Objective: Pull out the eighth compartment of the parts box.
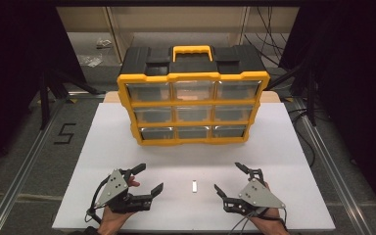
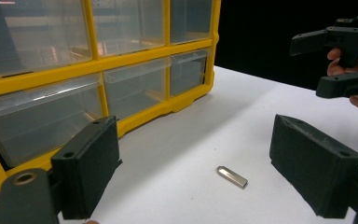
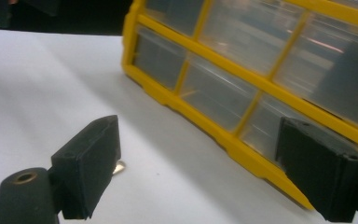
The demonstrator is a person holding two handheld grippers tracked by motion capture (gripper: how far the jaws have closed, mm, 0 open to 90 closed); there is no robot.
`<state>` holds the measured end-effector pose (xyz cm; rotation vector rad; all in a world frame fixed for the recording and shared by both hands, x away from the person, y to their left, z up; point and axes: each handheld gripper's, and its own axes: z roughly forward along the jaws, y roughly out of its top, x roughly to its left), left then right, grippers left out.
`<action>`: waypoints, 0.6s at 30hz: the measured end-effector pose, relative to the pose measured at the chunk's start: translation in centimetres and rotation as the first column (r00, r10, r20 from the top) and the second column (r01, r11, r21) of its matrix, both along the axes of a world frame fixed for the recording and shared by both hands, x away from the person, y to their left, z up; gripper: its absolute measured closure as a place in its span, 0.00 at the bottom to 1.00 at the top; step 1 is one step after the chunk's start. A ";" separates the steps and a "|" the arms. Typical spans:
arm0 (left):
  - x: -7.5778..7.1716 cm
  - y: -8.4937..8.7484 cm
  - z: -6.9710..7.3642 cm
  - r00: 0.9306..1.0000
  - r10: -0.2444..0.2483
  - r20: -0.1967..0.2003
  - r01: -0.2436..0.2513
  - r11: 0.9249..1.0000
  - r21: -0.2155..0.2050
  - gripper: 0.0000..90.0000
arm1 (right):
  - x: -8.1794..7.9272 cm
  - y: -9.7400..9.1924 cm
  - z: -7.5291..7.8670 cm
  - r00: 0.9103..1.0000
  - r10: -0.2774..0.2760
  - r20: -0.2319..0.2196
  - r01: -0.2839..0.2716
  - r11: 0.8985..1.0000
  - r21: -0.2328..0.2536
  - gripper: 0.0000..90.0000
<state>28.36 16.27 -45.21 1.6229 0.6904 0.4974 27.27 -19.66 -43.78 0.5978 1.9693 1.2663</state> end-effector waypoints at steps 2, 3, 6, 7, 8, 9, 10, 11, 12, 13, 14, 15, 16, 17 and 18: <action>0.0 0.0 0.0 1.000 0.002 0.000 -0.002 1.000 0.000 0.17 | 0.1 0.5 -0.1 1.000 0.014 0.011 -0.014 1.000 -0.022 0.17; 0.0 0.0 0.0 1.000 0.003 0.002 -0.003 1.000 -0.003 0.17 | 0.1 0.8 -0.1 1.000 0.016 0.022 -0.015 0.999 -0.036 0.18; 0.0 0.0 0.0 1.000 0.001 0.002 -0.001 1.000 -0.003 0.17 | 0.5 1.2 -0.2 0.999 0.016 0.029 -0.014 0.998 -0.061 0.18; -0.1 0.0 0.0 1.000 0.000 0.003 0.000 1.000 0.000 0.17 | 0.6 1.3 -0.1 0.999 0.014 0.036 -0.011 0.997 -0.073 0.18; -0.1 0.0 0.0 1.000 0.000 0.004 0.000 1.000 0.000 0.17 | 0.7 1.3 -0.1 0.999 0.011 0.049 -0.007 0.996 -0.090 0.18; -0.1 0.0 0.0 1.000 0.000 0.004 0.000 1.000 0.000 0.17 | 0.7 1.4 0.0 0.998 0.006 0.056 -0.001 0.995 -0.099 0.18; -0.1 0.0 0.0 1.000 0.000 0.004 0.000 1.000 -0.002 0.17 | 0.8 1.4 0.0 0.998 0.005 0.059 0.002 0.995 -0.104 0.18; -0.1 0.0 0.0 1.000 -0.001 0.002 0.001 1.000 -0.003 0.17 | 0.9 1.4 0.1 0.998 -0.003 0.060 0.009 0.994 -0.106 0.19; -0.1 0.0 0.0 1.000 -0.002 0.002 0.002 1.000 -0.001 0.17 | 1.0 1.4 0.1 0.998 -0.008 0.061 0.014 0.994 -0.112 0.19; -0.1 0.0 0.0 1.000 -0.002 0.003 0.002 1.000 -0.001 0.17 | 1.1 1.4 0.1 0.998 -0.013 0.062 0.020 0.993 -0.118 0.19; -0.1 0.0 0.0 1.000 -0.002 0.003 0.002 1.000 -0.001 0.17 | 1.2 1.4 0.1 0.998 -0.018 0.065 0.025 0.992 -0.122 0.19; -0.1 0.0 0.0 1.000 -0.003 0.003 0.003 1.000 -0.001 0.17 | 1.2 1.4 0.1 0.998 -0.018 0.065 0.025 0.992 -0.122 0.19; -0.1 0.0 0.0 1.000 -0.004 0.003 0.004 1.000 -0.002 0.17 | 1.3 1.4 0.1 0.997 -0.019 0.069 0.028 0.991 -0.128 0.19; -0.1 -0.1 0.0 1.000 -0.006 0.000 0.006 1.000 -0.002 0.17 | 1.5 1.5 0.2 0.997 -0.021 0.078 0.031 0.990 -0.140 0.20; -0.1 -0.1 -0.1 1.000 -0.006 0.002 0.006 1.000 0.001 0.17 | 1.6 1.5 0.2 0.996 -0.022 0.083 0.035 0.988 -0.149 0.20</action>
